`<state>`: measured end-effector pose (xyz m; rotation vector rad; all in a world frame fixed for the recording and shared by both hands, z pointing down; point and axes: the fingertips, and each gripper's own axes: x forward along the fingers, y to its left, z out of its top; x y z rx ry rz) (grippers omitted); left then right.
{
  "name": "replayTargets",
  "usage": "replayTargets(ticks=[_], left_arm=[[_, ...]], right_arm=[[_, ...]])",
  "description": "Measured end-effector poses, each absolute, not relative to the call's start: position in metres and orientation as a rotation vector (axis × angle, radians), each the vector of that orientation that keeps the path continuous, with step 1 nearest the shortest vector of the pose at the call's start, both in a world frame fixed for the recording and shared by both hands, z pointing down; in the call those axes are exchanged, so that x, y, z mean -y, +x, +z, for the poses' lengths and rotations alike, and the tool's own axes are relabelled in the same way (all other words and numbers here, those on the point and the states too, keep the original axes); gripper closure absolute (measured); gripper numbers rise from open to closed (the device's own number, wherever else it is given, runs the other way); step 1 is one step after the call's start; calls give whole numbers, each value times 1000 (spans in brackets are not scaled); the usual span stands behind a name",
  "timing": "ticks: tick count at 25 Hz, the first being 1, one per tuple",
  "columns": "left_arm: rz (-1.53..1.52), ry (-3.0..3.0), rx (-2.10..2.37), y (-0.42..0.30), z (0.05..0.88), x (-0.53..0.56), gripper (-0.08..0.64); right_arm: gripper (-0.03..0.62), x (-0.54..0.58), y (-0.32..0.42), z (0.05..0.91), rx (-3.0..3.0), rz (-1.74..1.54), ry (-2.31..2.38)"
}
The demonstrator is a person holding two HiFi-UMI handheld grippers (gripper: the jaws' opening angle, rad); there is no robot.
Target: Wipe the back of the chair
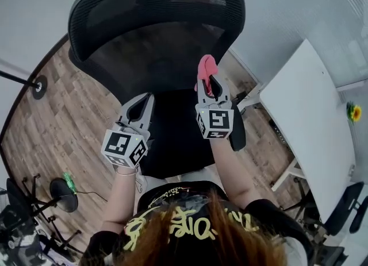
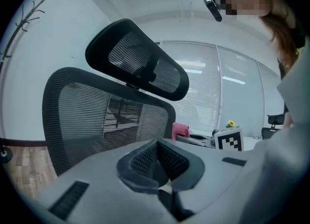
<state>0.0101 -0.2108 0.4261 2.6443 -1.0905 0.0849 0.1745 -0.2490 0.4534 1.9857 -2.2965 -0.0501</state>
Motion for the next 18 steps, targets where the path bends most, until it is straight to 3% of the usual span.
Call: replayTargets(ticks=[10, 18], left_arm=[[115, 2637, 1079, 74, 452, 225, 569], [157, 2626, 1070, 98, 474, 243, 569]], right_arm=[[525, 259, 265, 487, 2160, 3, 2068], [525, 277, 285, 520, 2136, 57, 2040]])
